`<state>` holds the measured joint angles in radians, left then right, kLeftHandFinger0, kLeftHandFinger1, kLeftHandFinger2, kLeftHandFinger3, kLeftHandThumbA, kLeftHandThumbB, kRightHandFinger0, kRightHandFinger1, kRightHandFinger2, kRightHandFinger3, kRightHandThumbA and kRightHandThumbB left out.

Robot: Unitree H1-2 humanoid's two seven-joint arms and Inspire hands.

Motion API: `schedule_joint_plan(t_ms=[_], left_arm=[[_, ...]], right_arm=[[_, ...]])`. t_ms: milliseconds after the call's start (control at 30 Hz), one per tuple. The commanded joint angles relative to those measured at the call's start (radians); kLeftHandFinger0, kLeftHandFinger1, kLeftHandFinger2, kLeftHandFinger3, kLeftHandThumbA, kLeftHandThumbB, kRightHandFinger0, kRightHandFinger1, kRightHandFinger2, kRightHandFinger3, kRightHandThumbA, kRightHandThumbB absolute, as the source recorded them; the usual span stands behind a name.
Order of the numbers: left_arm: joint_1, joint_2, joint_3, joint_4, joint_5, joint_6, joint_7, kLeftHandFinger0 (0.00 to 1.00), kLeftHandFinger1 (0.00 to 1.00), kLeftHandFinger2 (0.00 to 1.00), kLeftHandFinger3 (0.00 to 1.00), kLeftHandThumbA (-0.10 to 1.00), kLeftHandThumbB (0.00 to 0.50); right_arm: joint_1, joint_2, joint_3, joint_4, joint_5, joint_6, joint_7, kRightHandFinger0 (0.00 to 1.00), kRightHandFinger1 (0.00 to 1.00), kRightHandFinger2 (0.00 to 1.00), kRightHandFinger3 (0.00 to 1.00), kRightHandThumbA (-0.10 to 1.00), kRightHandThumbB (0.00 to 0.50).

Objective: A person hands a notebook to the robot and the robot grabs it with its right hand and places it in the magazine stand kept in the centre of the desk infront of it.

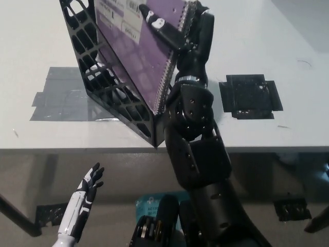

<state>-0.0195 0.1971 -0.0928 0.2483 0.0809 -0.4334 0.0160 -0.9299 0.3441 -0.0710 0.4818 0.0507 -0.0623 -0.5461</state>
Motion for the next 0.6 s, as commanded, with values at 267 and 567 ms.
schedule_joint_plan(t_ms=[267,567], left_arm=[[-0.029,0.012,-0.001,-0.037,-0.002,-0.037,-0.007,0.97,1.00,1.00,1.00,1.00,0.500],[-0.022,0.017,-0.004,-0.047,0.002,-0.037,-0.009,0.97,1.00,1.00,1.00,1.00,0.500]], right_arm=[[-0.111,0.036,0.033,0.120,0.050,-0.281,-0.025,0.00,0.00,0.33,0.42,0.89,0.000],[-0.069,-0.008,0.089,0.189,0.005,-0.306,0.168,1.00,1.00,1.00,1.00,1.00,0.275]])
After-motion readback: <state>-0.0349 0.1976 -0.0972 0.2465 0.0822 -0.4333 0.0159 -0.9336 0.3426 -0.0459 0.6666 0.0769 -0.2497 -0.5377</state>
